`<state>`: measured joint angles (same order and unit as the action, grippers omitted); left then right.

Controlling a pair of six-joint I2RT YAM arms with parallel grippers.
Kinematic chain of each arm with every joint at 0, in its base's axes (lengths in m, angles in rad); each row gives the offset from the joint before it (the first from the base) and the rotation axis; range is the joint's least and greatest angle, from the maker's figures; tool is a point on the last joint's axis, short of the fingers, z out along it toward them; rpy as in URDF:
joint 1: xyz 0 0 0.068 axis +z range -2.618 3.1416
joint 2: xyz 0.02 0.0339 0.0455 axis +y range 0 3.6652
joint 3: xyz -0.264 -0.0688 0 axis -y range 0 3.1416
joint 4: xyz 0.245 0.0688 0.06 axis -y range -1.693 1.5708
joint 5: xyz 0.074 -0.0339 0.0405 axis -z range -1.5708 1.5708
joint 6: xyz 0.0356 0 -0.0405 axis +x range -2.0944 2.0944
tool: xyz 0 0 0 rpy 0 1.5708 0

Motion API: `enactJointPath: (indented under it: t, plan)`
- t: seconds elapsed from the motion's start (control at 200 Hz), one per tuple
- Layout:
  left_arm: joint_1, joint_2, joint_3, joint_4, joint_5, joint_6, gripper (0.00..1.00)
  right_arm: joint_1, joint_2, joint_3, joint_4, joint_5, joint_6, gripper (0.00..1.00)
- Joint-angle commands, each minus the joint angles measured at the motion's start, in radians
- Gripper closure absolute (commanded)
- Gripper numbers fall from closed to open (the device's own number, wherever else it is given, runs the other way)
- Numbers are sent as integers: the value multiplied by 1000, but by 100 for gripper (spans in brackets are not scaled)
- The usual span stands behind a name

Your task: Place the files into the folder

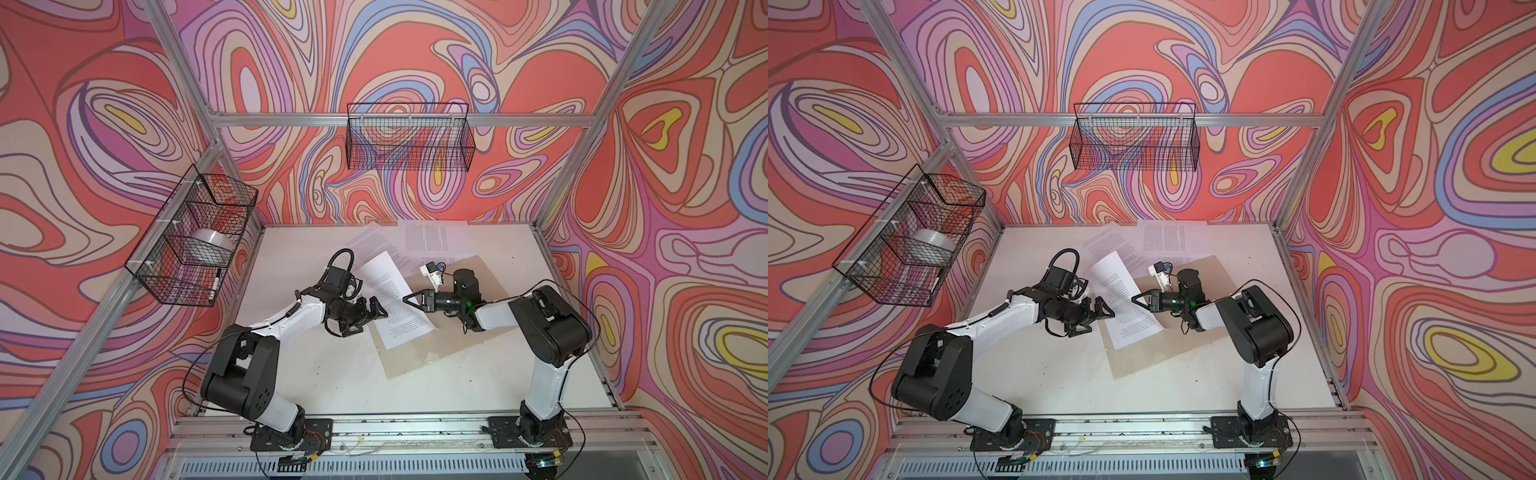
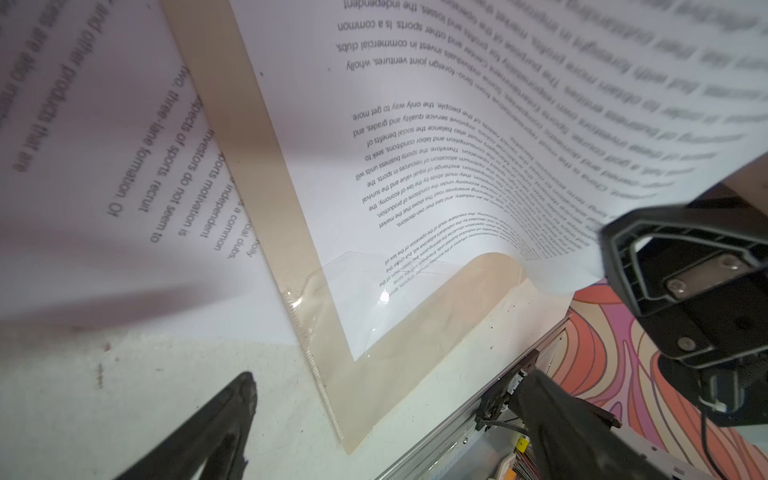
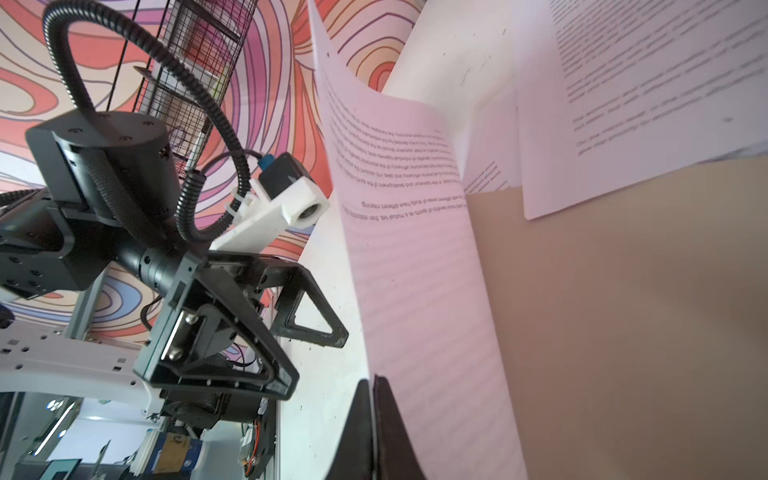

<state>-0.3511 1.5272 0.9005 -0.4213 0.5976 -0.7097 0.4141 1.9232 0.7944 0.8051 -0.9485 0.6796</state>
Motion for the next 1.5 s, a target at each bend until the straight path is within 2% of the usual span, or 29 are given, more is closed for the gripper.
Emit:
enactJointPath:
  t: [0.0,0.17,0.21,0.33,0.406,0.641,0.696,0.951,1.021,1.112,1.167,1.332,1.497]
  plan:
    - [6,-16,11,-22,-15,7,0,5,21,29,93,-92,48,100]
    - [7,-4,12,-13,-10,12,0,-2,32,47,23,-108,71,100]
    - [7,-1,15,-14,-9,17,0,-6,20,62,-73,-92,24,100]
    - [7,7,22,-20,-9,26,0,-8,-19,148,-443,-8,-233,100]
    - [7,9,14,-4,2,13,0,-8,-28,178,-545,27,-298,100]
    - [5,2,-28,42,13,-12,0,-8,-35,250,-800,148,-469,81]
    - [7,2,-39,49,18,-16,0,-8,-34,256,-829,153,-494,76]
    - [-2,6,-60,65,19,-21,0,-8,-41,257,-898,221,-565,77]
    - [-10,8,-71,81,28,-33,0,-8,-41,259,-900,240,-580,83]
    - [-35,6,-90,104,25,-59,0,-8,-19,280,-922,224,-596,96]
    - [-62,6,-102,119,12,-79,0,-8,-11,281,-923,225,-596,100]
    - [-129,9,-151,197,-26,-157,0,-7,-3,305,-987,256,-641,100]
    - [-132,37,-192,282,-16,-206,0,-6,8,331,-999,232,-658,100]
